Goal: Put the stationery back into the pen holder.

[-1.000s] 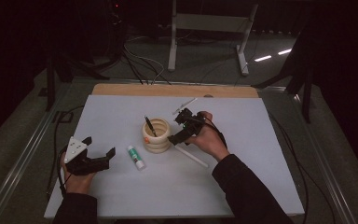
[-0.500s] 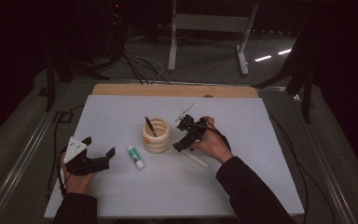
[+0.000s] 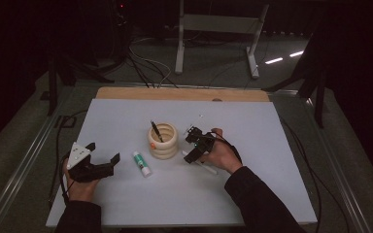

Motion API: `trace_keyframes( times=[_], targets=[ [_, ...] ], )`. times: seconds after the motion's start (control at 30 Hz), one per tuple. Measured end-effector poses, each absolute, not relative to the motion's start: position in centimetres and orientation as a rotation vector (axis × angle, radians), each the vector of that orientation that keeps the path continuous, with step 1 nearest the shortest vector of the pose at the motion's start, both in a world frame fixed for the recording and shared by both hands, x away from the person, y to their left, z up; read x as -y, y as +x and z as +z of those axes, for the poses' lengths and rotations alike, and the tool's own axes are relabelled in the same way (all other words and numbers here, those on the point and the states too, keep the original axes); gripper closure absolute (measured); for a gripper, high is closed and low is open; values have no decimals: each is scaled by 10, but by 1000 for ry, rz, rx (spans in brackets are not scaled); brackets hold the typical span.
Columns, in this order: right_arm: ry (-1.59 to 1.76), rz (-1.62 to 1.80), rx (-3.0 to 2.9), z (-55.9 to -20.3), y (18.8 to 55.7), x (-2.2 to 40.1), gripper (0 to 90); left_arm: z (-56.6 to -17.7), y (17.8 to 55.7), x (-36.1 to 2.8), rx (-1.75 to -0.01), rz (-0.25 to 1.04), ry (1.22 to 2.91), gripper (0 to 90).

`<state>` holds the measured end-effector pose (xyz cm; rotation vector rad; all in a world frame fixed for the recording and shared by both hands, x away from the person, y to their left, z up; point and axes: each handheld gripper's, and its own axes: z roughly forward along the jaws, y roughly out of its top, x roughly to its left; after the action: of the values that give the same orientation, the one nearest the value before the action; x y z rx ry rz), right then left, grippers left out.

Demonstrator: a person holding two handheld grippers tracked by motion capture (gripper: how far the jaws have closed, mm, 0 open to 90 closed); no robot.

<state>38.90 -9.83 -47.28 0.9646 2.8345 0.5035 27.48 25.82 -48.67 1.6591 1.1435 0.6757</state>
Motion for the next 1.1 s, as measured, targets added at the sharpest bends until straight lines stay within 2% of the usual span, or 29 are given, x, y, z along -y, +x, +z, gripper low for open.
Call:
trace_keyframes(
  times=[0.2, 0.43, 0.57, 1.1],
  targets=[
    [935, 433, -2885, -481, 388, 97, 531, -487, 275, -259, -1149, 674, 1656, 4],
    [920, 318, -2933, -492, 387, 94, 746, -487, 275, -259, -1149, 674, 1651, 4],
    [884, 299, -2932, -493, 386, 93, 784, -487, 275, -259, -1150, 673, 1650, 4],
    [917, 311, -2902, -490, 388, 98, 792, -487, 275, -260, -1150, 672, 1652, 4]
  ],
)
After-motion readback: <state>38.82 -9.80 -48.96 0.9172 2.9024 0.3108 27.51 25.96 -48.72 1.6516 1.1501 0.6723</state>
